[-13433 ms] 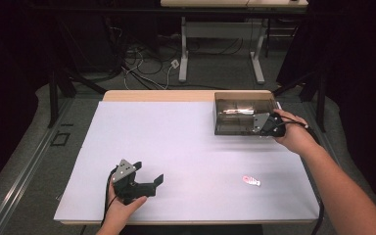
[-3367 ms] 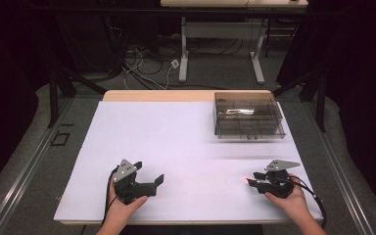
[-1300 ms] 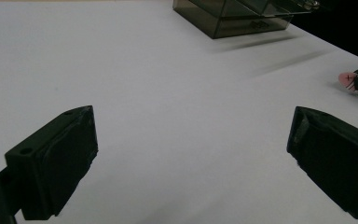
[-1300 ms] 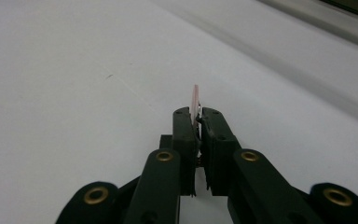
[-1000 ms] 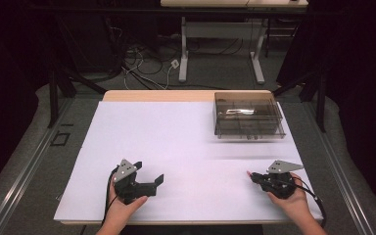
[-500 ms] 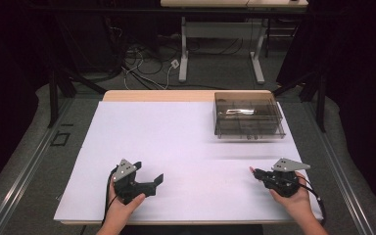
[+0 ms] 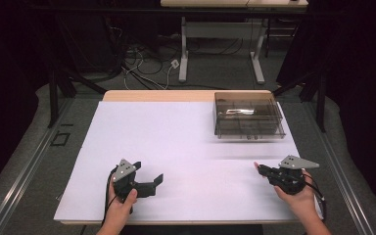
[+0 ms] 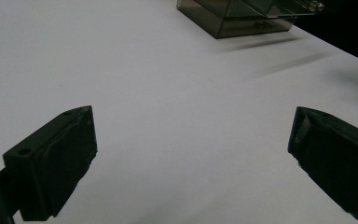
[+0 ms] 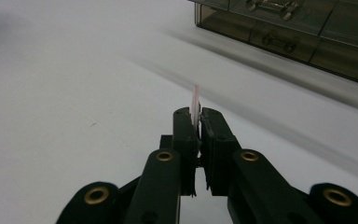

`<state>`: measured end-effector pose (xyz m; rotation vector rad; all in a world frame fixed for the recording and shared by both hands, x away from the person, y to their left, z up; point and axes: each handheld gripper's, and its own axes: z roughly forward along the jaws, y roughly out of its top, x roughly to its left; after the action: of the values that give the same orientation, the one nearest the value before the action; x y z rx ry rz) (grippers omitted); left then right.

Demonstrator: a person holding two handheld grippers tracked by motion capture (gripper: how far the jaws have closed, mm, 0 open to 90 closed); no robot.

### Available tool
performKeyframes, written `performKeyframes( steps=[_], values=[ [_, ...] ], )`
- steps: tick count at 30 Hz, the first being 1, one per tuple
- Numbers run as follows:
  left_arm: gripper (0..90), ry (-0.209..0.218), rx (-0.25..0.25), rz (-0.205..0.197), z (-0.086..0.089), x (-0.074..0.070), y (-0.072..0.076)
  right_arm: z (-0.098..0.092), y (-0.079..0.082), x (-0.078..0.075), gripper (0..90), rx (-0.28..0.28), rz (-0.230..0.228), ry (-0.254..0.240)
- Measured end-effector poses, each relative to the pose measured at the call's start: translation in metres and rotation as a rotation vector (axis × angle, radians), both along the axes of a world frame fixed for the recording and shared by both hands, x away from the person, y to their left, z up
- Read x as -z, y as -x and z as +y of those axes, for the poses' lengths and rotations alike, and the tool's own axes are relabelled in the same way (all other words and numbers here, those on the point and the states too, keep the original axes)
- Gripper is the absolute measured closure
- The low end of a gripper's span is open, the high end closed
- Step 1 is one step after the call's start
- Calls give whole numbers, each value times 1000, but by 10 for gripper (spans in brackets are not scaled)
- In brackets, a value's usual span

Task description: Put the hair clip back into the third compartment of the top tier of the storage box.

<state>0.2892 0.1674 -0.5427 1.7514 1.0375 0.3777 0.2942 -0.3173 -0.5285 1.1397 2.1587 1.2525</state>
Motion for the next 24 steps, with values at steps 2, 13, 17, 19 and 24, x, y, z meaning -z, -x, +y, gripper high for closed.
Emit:
performKeyframes(
  steps=[2,13,17,19,24],
  values=[
    [12,2,-4,-1,0,0,0,-1,0,-1,853,-2,-4,-1],
    [12,1,-10,-4,1,0,0,-5,-3,-11,854,16,-30,-13],
    [12,2,-11,-4,2,0,0,-4,-4,-15,853,23,-36,-3],
    [12,3,-14,-2,2,-1,0,-4,-4,-19,854,29,-36,-13],
    [12,4,-17,-5,2,0,0,-6,-7,-24,853,36,-43,-23]
  ],
)
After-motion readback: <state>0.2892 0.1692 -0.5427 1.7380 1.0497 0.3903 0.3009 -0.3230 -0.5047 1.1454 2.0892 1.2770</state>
